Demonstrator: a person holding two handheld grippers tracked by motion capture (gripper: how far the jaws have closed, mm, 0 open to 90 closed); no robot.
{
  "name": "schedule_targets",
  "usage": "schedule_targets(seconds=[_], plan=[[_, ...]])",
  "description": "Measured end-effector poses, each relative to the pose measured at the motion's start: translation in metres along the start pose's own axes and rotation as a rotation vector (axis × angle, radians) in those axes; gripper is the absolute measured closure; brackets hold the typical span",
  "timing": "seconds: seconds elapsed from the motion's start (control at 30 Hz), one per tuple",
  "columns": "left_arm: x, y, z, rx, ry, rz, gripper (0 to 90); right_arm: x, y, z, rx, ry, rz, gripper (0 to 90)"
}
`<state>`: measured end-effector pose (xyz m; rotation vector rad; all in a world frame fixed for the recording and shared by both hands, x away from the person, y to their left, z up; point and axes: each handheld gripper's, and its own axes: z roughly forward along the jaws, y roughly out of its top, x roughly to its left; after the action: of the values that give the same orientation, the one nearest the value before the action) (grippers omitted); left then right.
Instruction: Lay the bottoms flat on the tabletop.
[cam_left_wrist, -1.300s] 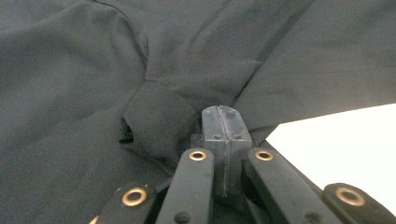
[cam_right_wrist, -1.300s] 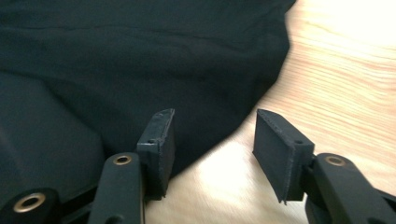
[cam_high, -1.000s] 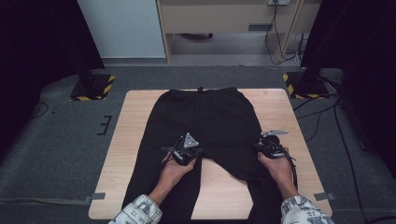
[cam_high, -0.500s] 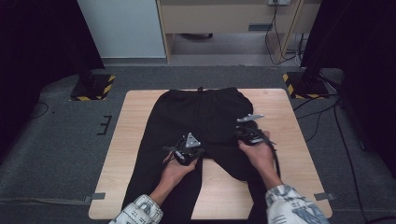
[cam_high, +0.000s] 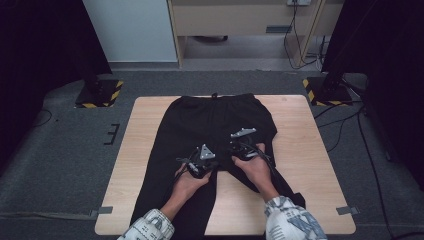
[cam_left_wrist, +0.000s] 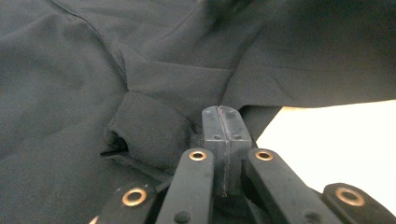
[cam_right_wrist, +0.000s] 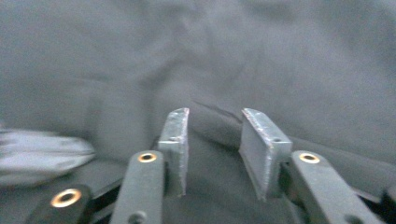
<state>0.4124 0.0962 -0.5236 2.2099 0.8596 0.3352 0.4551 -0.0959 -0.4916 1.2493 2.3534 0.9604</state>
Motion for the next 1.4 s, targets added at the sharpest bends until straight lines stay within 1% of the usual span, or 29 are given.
schedule_targets(seconds=[0.03, 0.07, 0.1, 0.13, 0.2, 0.3, 0.4, 0.47, 0.5, 0.57, 0.63, 0.67, 0.77, 0.8, 0.83, 0.87, 0.93, 0.97, 1.03, 1.13, 1.2, 1.27, 1.33, 1.4], plan=[[0.0, 0.0, 0.001, 0.002, 0.001, 0.003, 89.5, -0.001, 0.0, -0.008, -0.014, 0.006, -0.008, 58.7], [-0.001, 0.0, 0.001, 0.004, 0.003, 0.003, 89.5, -0.004, -0.001, -0.02, -0.031, 0.002, -0.017, 58.6], [-0.001, 0.0, 0.001, 0.003, 0.005, 0.001, 89.5, -0.008, -0.003, -0.031, -0.05, 0.0, -0.015, 58.3], [-0.001, 0.0, 0.001, 0.003, 0.006, 0.002, 89.5, -0.014, -0.006, -0.044, -0.068, -0.013, -0.01, 58.0], [-0.001, 0.0, 0.001, 0.004, 0.008, 0.004, 89.5, -0.028, -0.012, -0.064, -0.098, -0.038, 0.007, 59.0], [-0.001, 0.0, 0.002, 0.003, 0.011, 0.004, 89.5, -0.05, -0.025, -0.08, -0.107, -0.097, 0.033, 62.9], [-0.001, 0.0, 0.002, 0.003, 0.01, 0.004, 89.5, -0.071, -0.042, -0.088, -0.101, -0.129, 0.083, 69.7], [-0.001, 0.0, 0.002, 0.003, 0.01, 0.005, 89.5, -0.083, -0.054, -0.09, -0.1, -0.163, 0.095, 76.3], [-0.001, 0.0, 0.002, 0.003, 0.009, 0.004, 89.5, -0.087, -0.058, -0.09, -0.094, -0.171, 0.104, 78.9], [-0.001, 0.0, 0.002, 0.003, 0.008, 0.003, 89.5, -0.097, -0.07, -0.088, -0.075, -0.202, 0.124, 84.8], [-0.001, 0.0, 0.002, 0.003, 0.009, 0.006, 89.6, -0.104, -0.081, -0.083, -0.043, -0.208, 0.146, 87.8], [-0.001, 0.0, 0.002, 0.004, 0.007, 0.005, 89.5, -0.106, -0.086, -0.08, -0.03, -0.199, 0.151, 88.3], [-0.001, 0.0, 0.002, 0.003, 0.008, 0.005, 89.5, -0.104, -0.095, -0.071, -0.015, -0.159, 0.159, 89.0], [-0.001, 0.0, 0.002, 0.003, 0.008, 0.005, 89.5, -0.101, -0.096, -0.067, -0.014, -0.137, 0.154, 89.5], [-0.001, 0.0, 0.002, 0.003, 0.008, 0.006, 89.5, -0.099, -0.096, -0.065, -0.014, -0.124, 0.151, 90.0], [-0.001, 0.0, 0.002, 0.003, 0.008, 0.006, 89.5, -0.095, -0.096, -0.061, -0.009, -0.122, 0.146, 90.0], [-0.001, 0.0, 0.002, 0.003, 0.007, 0.005, 89.5, -0.09, -0.094, -0.059, -0.025, -0.103, 0.157, 90.0], [-0.001, 0.0, 0.002, 0.003, 0.006, 0.005, 89.5, -0.085, -0.092, -0.058, -0.042, -0.09, 0.149, 90.0], [-0.001, 0.0, 0.002, 0.003, 0.006, 0.004, 89.5, -0.077, -0.088, -0.057, -0.065, -0.062, 0.151, 90.0], [-0.001, 0.0, 0.002, 0.003, 0.006, 0.007, 89.5, -0.064, -0.082, -0.053, -0.094, -0.034, 0.116, 90.0], [-0.001, 0.0, 0.002, 0.003, 0.006, 0.008, 89.5, -0.059, -0.079, -0.048, -0.098, -0.023, 0.115, 85.8], [-0.001, 0.0, 0.002, 0.004, 0.005, 0.008, 89.5, -0.059, -0.077, -0.042, -0.096, -0.04, 0.106, 81.3], [-0.001, 0.0, 0.002, 0.003, 0.004, 0.007, 89.5, -0.06, -0.077, -0.038, -0.095, -0.043, 0.125, 74.1], [-0.001, 0.0, 0.002, 0.003, 0.003, 0.006, 89.5, -0.063, -0.077, -0.032, -0.097, -0.044, 0.138, 70.0]])
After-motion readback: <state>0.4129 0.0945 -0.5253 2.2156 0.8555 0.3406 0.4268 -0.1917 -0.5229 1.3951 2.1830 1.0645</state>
